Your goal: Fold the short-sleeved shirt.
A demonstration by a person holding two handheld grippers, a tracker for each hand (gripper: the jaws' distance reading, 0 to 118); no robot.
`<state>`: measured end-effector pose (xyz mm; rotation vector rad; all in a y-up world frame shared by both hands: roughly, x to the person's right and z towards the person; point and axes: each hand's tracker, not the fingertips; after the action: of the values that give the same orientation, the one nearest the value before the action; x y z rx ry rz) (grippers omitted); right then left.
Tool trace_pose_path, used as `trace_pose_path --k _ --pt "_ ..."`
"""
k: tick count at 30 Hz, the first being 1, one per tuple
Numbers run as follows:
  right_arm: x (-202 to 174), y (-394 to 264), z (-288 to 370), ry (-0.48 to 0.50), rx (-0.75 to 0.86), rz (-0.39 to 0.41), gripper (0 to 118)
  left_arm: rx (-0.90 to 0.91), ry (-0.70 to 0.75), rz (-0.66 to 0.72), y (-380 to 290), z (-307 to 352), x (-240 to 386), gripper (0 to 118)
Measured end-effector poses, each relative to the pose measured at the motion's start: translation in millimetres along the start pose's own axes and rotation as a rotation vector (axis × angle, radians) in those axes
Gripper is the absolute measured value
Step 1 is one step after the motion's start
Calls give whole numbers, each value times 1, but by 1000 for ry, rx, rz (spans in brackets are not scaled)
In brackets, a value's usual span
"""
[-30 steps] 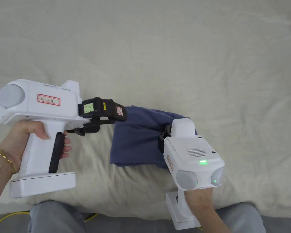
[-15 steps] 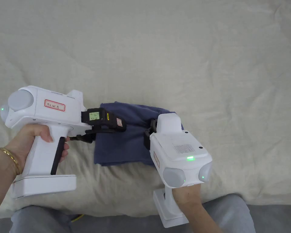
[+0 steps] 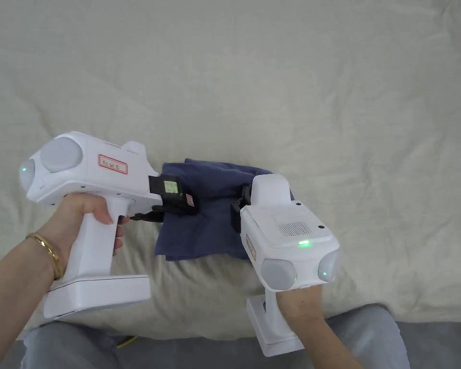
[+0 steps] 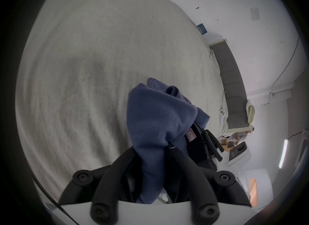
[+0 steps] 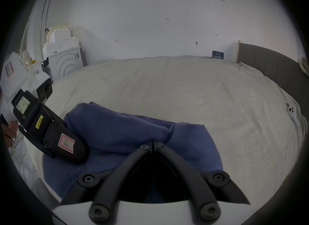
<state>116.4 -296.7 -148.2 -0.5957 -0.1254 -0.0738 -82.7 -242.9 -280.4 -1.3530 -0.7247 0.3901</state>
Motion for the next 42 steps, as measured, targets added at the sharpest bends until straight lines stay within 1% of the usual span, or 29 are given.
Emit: trace_pose_path --k 2,4,8,11,14,18,20,27,30,34,36,42 --pt "4 7 3 9 -18 -8 0 -1 5 -3 0 4 8 14" --pt "9 15 11 14 -28 -32 0 -1 9 -19 2 10 15 14" --pt "22 27 41 11 37 -82 0 0 5 -32 5 28 26 14" --pt "28 38 67 -4 102 -80 0 16 48 -90 6 47 32 14" --pt "30 49 89 -4 151 -71 0 23 84 -95 11 70 25 13" --pt "27 60 108 14 198 -85 0 58 194 -81 22 112 0 13" --pt "23 64 115 17 221 -88 0 88 239 -50 28 136 -16 13" --pt "4 70 121 48 239 -62 0 126 452 -21 52 206 -77 13" --pt "-5 70 120 56 235 -60 0 144 503 15 60 226 -107 13" --pt "-14 70 116 56 213 -69 0 151 623 83 68 234 -146 13" --pt "-16 68 114 52 201 -71 0 130 662 84 69 233 -163 13" --pt "-18 69 112 40 186 -66 0 168 764 102 59 214 -195 15"
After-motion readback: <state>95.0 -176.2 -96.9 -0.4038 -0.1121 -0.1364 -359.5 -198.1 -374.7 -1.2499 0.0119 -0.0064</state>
